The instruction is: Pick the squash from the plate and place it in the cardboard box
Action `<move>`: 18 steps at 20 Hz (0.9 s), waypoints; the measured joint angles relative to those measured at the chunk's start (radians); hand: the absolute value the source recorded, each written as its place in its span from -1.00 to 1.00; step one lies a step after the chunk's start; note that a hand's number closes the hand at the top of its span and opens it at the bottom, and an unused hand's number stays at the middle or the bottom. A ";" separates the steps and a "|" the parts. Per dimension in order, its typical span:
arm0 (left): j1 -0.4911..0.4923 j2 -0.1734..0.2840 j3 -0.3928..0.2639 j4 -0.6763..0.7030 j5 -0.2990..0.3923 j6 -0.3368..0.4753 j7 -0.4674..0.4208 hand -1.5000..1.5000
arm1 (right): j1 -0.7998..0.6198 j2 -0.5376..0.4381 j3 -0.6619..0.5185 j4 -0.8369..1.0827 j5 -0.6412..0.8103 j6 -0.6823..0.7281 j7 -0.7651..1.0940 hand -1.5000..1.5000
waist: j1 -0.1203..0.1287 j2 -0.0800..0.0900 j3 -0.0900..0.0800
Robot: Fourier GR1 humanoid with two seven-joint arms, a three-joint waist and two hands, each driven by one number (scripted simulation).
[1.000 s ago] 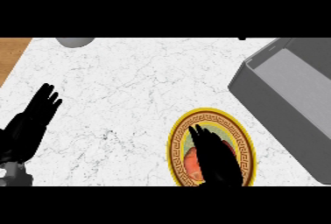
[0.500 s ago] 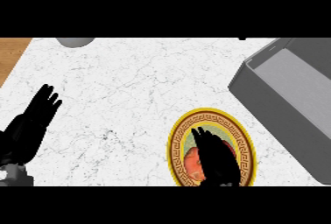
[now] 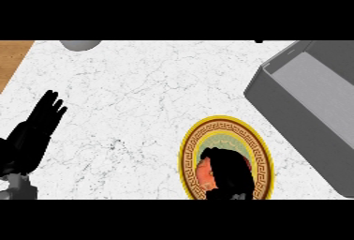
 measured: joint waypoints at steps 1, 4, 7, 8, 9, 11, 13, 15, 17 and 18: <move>0.011 -0.004 -0.002 -0.013 0.002 -0.002 0.006 0.00 | -0.006 -0.002 0.002 0.018 0.013 -0.022 -0.023 1.00 | 0.001 -0.001 -0.001; 0.011 0.004 0.012 -0.018 0.010 -0.019 0.014 0.00 | -0.034 0.003 -0.008 0.049 0.032 -0.039 -0.062 1.00 | 0.001 -0.002 -0.001; 0.006 0.006 0.024 0.008 0.002 -0.030 -0.007 0.00 | -0.033 0.003 -0.013 0.066 0.050 -0.067 -0.101 1.00 | 0.000 -0.002 -0.001; -0.008 0.005 0.020 -0.007 -0.003 -0.015 0.018 0.00 | -0.038 0.006 -0.016 0.076 0.054 -0.070 -0.108 1.00 | 0.000 -0.003 -0.002; -0.011 -0.007 0.010 -0.002 -0.016 -0.009 0.011 0.00 | -0.049 0.011 -0.017 0.090 0.060 -0.075 -0.113 1.00 | 0.000 -0.003 -0.002; 0.008 -0.007 0.013 -0.028 -0.014 -0.014 0.020 0.00 | -0.041 0.016 -0.014 0.072 0.068 -0.063 -0.108 1.00 | 0.001 -0.002 -0.001; 0.010 -0.002 0.024 -0.032 -0.003 -0.025 0.029 0.00 | -0.065 0.011 -0.041 0.077 0.065 -0.044 -0.123 1.00 | 0.001 -0.002 -0.001; 0.010 -0.007 0.019 -0.052 -0.006 -0.017 0.046 0.00 | -0.119 -0.026 -0.109 0.119 0.039 -0.025 -0.180 1.00 | 0.003 0.000 0.000; 0.010 -0.010 0.020 -0.043 -0.002 -0.025 0.034 0.00 | -0.197 -0.067 -0.184 0.188 0.010 -0.008 -0.243 1.00 | 0.007 0.002 0.000; 0.003 -0.010 0.019 -0.036 -0.004 -0.025 0.034 0.00 | -0.246 -0.078 -0.215 0.229 0.003 0.002 -0.262 1.00 | 0.008 0.002 0.000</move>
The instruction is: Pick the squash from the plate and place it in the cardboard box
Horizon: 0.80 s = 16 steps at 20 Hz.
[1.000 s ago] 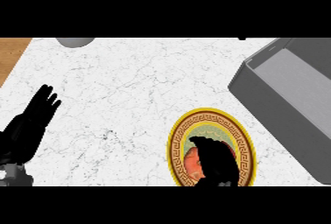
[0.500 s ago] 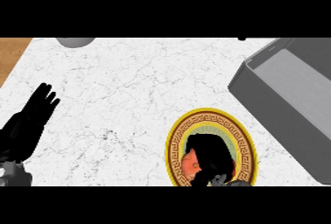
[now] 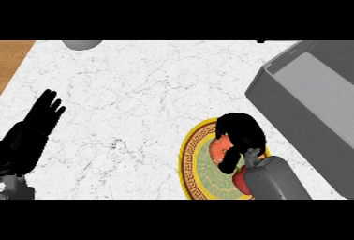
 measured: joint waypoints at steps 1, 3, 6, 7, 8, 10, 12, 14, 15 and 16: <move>-0.004 0.001 0.000 -0.001 0.002 -0.001 0.005 0.00 | -0.040 -0.016 -0.023 0.048 0.005 -0.010 -0.028 1.00 | 0.002 0.001 0.000; -0.003 -0.006 -0.004 0.007 -0.007 0.001 -0.006 0.00 | -0.087 -0.049 -0.052 0.110 0.024 -0.041 -0.076 1.00 | 0.002 0.001 0.000; 0.004 -0.012 -0.006 -0.013 -0.010 0.007 0.006 0.00 | -0.100 -0.052 -0.058 0.090 0.054 -0.065 -0.082 1.00 | -0.002 -0.001 0.000; 0.000 -0.004 0.002 -0.002 -0.006 0.000 0.002 0.00 | -0.120 -0.058 -0.068 0.080 0.057 -0.059 -0.082 1.00 | -0.003 -0.001 0.000; 0.005 -0.008 0.002 0.000 -0.009 0.001 -0.003 0.00 | -0.128 -0.056 -0.070 0.057 0.061 -0.059 -0.078 1.00 | -0.004 -0.002 0.000; 0.013 -0.009 0.004 0.008 -0.012 -0.003 -0.013 0.00 | -0.133 -0.059 -0.070 -0.003 0.068 -0.053 -0.074 1.00 | -0.007 -0.003 0.000; 0.010 0.001 0.016 0.017 -0.005 -0.012 -0.016 0.00 | -0.155 -0.063 -0.076 -0.075 0.070 -0.026 -0.055 1.00 | -0.009 -0.004 0.000; 0.012 0.003 0.017 0.007 -0.004 -0.012 -0.007 0.00 | -0.172 -0.060 -0.079 -0.158 0.079 -0.013 -0.023 1.00 | -0.012 -0.006 0.000; 0.013 0.004 0.019 0.001 0.001 -0.014 -0.005 0.00 | -0.186 -0.066 -0.093 -0.191 0.079 -0.007 -0.016 1.00 | -0.012 -0.006 0.000; 0.019 -0.003 0.014 0.000 -0.006 -0.009 -0.008 0.00 | -0.200 -0.064 -0.103 -0.233 0.080 0.007 0.007 1.00 | -0.013 -0.007 0.000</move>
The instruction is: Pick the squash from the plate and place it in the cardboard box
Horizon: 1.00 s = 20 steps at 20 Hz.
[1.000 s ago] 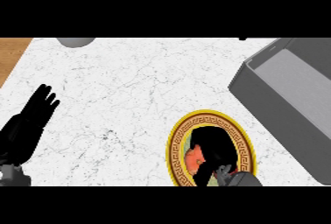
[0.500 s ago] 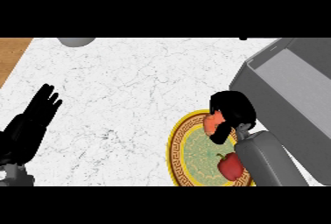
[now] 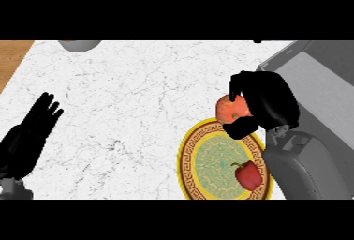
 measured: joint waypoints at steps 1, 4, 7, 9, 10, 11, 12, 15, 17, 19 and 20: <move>-0.003 -0.002 0.000 0.005 -0.002 0.003 -0.001 0.00 | -0.012 -0.005 -0.013 -0.040 0.000 0.011 0.016 1.00 | -0.002 0.000 0.000; -0.014 0.006 0.009 0.010 0.002 0.002 0.003 0.00 | -0.053 -0.009 -0.058 -0.134 0.016 0.038 0.087 1.00 | -0.003 0.000 0.000; -0.006 0.008 0.012 0.024 0.003 -0.011 -0.012 0.00 | -0.120 -0.007 -0.108 -0.170 0.036 0.061 0.158 1.00 | 0.001 0.001 0.000; -0.010 0.002 0.009 0.021 0.000 -0.006 -0.011 0.00 | -0.147 -0.038 -0.166 -0.176 0.028 0.074 0.159 1.00 | 0.002 0.002 0.000; -0.013 -0.001 0.007 0.018 -0.002 -0.003 -0.010 0.00 | -0.165 -0.054 -0.196 -0.176 0.024 0.084 0.164 1.00 | 0.003 0.002 0.000; -0.018 0.000 0.005 0.000 -0.002 0.003 0.009 0.00 | -0.182 -0.062 -0.218 -0.167 0.024 0.086 0.169 1.00 | 0.004 0.002 0.000; -0.020 -0.003 0.001 -0.004 -0.006 0.008 0.014 0.00 | -0.190 -0.079 -0.247 -0.163 0.016 0.091 0.166 1.00 | 0.005 0.003 0.000; -0.026 -0.024 -0.018 0.007 -0.023 0.019 0.005 0.00 | -0.213 -0.115 -0.301 -0.119 0.011 0.083 0.148 1.00 | 0.006 0.004 0.000; -0.022 -0.014 -0.008 -0.003 -0.018 0.014 0.012 0.00 | -0.201 -0.162 -0.345 -0.112 -0.006 0.094 0.114 1.00 | 0.006 0.004 0.000; -0.014 -0.010 -0.005 -0.013 -0.010 0.003 0.014 0.00 | -0.201 -0.201 -0.367 -0.060 -0.004 0.078 0.070 1.00 | 0.008 0.004 0.000; -0.030 -0.011 -0.008 -0.009 -0.013 0.011 0.026 0.00 | -0.203 -0.210 -0.370 -0.030 0.000 0.063 0.051 1.00 | 0.008 0.005 0.000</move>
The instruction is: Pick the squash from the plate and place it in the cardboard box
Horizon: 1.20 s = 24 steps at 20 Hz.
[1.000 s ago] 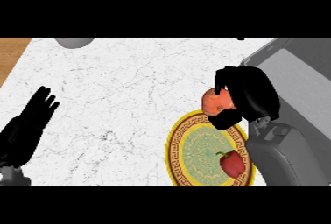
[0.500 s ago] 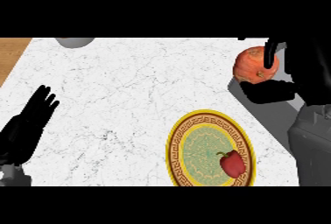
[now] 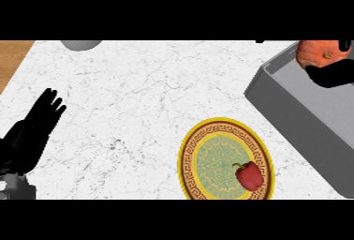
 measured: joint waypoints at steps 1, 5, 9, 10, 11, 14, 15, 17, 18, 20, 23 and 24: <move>-0.002 0.004 0.005 -0.006 0.007 -0.004 0.007 0.00 | 0.006 -0.015 -0.013 0.036 -0.001 -0.021 -0.031 1.00 | 0.001 0.001 0.000; -0.012 0.003 0.011 0.019 0.005 -0.007 -0.012 0.00 | -0.002 -0.055 -0.049 0.160 -0.006 -0.110 -0.137 1.00 | 0.003 0.002 0.000; -0.004 0.002 0.012 0.006 0.012 -0.011 0.005 0.00 | 0.008 -0.074 -0.071 0.285 -0.008 -0.207 -0.240 1.00 | 0.005 0.002 0.000; 0.000 -0.002 0.007 0.003 0.009 -0.011 0.006 0.00 | 0.007 -0.072 -0.072 0.304 -0.007 -0.220 -0.247 1.00 | 0.004 0.002 0.000; 0.004 -0.012 0.000 0.005 -0.001 -0.005 -0.002 0.00 | 0.007 -0.067 -0.068 0.333 -0.002 -0.240 -0.259 1.00 | 0.005 0.002 0.000; 0.008 0.004 0.018 0.011 0.014 -0.024 -0.006 0.00 | 0.027 -0.059 -0.079 0.415 -0.003 -0.308 -0.311 1.00 | 0.005 0.002 0.000; 0.004 -0.003 0.012 0.005 0.006 -0.015 -0.004 0.00 | 0.037 -0.060 -0.086 0.445 -0.009 -0.326 -0.336 1.00 | 0.005 0.002 0.000; 0.009 0.006 0.022 0.019 0.014 -0.032 -0.024 0.00 | 0.040 -0.059 -0.101 0.522 -0.023 -0.348 -0.373 1.00 | 0.008 0.003 0.000; 0.006 0.005 0.022 0.017 0.015 -0.031 -0.020 0.00 | 0.034 -0.062 -0.107 0.555 -0.033 -0.330 -0.376 1.00 | 0.009 0.004 0.000; 0.003 0.004 0.017 0.007 0.011 -0.025 -0.009 0.00 | 0.042 -0.061 -0.121 0.621 -0.037 -0.331 -0.373 -1.00 | 0.010 0.004 0.000; 0.009 -0.003 0.011 0.001 0.008 -0.024 -0.005 0.00 | 0.046 -0.055 -0.144 0.717 -0.047 -0.347 -0.375 -1.00 | 0.010 0.004 0.001; 0.015 -0.006 0.008 0.004 0.002 -0.024 -0.014 0.00 | 0.043 -0.058 -0.149 0.752 -0.052 -0.350 -0.390 -1.00 | 0.010 0.004 0.001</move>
